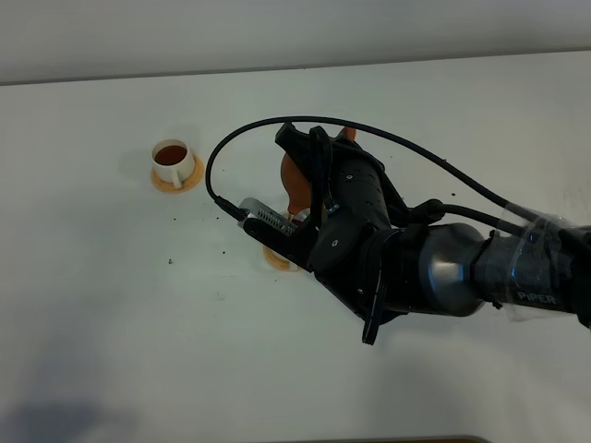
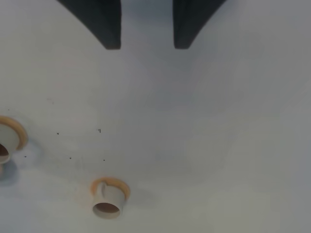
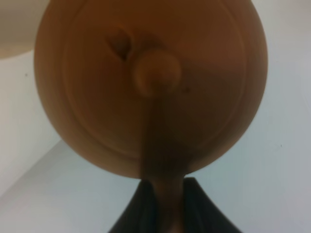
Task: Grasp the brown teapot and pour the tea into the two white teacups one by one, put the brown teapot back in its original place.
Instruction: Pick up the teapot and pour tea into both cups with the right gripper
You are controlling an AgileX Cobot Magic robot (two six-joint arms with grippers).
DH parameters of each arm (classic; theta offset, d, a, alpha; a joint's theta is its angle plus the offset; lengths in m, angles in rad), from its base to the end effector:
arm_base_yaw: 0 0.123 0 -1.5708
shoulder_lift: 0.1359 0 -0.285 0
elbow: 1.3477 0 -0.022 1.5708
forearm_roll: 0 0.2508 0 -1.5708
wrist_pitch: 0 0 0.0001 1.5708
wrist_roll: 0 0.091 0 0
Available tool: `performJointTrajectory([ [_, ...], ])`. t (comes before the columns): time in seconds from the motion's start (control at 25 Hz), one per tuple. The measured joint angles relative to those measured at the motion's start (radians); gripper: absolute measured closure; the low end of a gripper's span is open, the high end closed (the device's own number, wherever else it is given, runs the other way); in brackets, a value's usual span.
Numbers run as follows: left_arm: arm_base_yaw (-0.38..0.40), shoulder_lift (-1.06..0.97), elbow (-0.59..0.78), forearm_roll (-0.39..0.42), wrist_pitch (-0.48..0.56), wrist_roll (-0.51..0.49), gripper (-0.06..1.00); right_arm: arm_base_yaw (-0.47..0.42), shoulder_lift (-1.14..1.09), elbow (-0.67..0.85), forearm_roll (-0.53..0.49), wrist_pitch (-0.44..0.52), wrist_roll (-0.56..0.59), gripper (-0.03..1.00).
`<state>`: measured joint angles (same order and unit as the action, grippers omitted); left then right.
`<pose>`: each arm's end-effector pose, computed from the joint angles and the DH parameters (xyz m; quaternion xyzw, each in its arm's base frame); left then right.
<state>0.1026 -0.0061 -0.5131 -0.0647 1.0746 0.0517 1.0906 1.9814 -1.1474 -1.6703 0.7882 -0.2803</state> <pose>-0.0074 -0.0060 0.2799 -0.0199 0.8512 0.0081 0.5244 0.2411 0.3237 0.1734 -0.8221 0.1945 -0.4869 0.2219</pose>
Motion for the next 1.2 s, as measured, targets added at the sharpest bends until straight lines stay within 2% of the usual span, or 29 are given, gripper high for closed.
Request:
performJointTrajectory([
  [0.44, 0.0, 0.0, 0.0, 0.0, 0.0, 0.0, 0.68, 0.002, 0.0, 0.0, 0.0, 0.012, -0.001, 0.88],
  [0.6, 0.0, 0.0, 0.0, 0.0, 0.0, 0.0, 0.68, 0.002, 0.0, 0.0, 0.033, 0.012, 0.004, 0.88],
  [1.2, 0.0, 0.0, 0.0, 0.0, 0.0, 0.0, 0.68, 0.002, 0.0, 0.0, 0.124, 0.026, 0.153, 0.88],
])
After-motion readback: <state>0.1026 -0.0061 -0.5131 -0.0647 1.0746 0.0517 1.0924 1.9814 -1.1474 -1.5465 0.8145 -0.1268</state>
